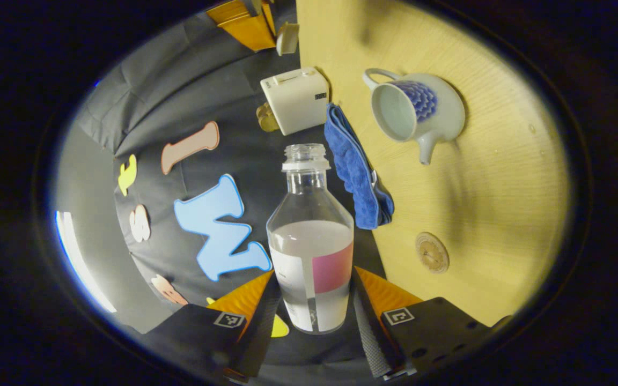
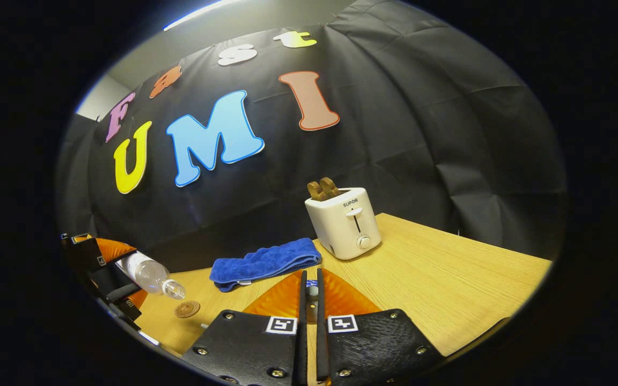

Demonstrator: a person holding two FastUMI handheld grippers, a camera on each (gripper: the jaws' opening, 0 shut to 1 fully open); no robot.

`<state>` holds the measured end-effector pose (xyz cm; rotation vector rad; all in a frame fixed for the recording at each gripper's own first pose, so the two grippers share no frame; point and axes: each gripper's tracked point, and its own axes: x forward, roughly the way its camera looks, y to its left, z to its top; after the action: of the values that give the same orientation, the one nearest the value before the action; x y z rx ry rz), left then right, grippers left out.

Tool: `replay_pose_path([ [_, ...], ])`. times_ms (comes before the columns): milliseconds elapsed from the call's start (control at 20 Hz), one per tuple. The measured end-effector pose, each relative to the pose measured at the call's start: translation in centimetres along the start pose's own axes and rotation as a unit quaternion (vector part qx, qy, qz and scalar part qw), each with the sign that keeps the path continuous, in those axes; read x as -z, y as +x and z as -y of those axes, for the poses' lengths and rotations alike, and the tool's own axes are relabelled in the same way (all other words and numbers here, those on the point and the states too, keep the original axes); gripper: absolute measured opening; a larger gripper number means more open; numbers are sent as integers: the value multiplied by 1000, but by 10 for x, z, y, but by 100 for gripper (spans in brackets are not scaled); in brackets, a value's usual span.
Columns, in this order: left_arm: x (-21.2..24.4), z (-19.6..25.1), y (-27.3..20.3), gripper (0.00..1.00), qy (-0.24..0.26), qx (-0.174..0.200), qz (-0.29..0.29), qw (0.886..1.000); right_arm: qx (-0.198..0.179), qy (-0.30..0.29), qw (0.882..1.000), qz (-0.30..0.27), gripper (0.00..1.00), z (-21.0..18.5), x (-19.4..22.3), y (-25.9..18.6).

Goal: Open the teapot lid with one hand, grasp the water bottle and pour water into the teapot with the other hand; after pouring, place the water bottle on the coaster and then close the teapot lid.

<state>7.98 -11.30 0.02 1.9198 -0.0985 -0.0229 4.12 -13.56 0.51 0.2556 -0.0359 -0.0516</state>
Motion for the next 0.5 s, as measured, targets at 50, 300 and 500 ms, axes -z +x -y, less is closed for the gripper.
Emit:
replay_pose_path([
  [50,2,2,-1,84,-18,-4,0,1000,0,-2,1000,1,7,-1,0,1],
  [300,10,18,3,84,-162,0,-1,987,-5,-19,1000,4,7,-8,1,1],
  [500,31,23,0,85,-290,3,-16,957,-13,-32,999,4,6,-17,3,0],
])
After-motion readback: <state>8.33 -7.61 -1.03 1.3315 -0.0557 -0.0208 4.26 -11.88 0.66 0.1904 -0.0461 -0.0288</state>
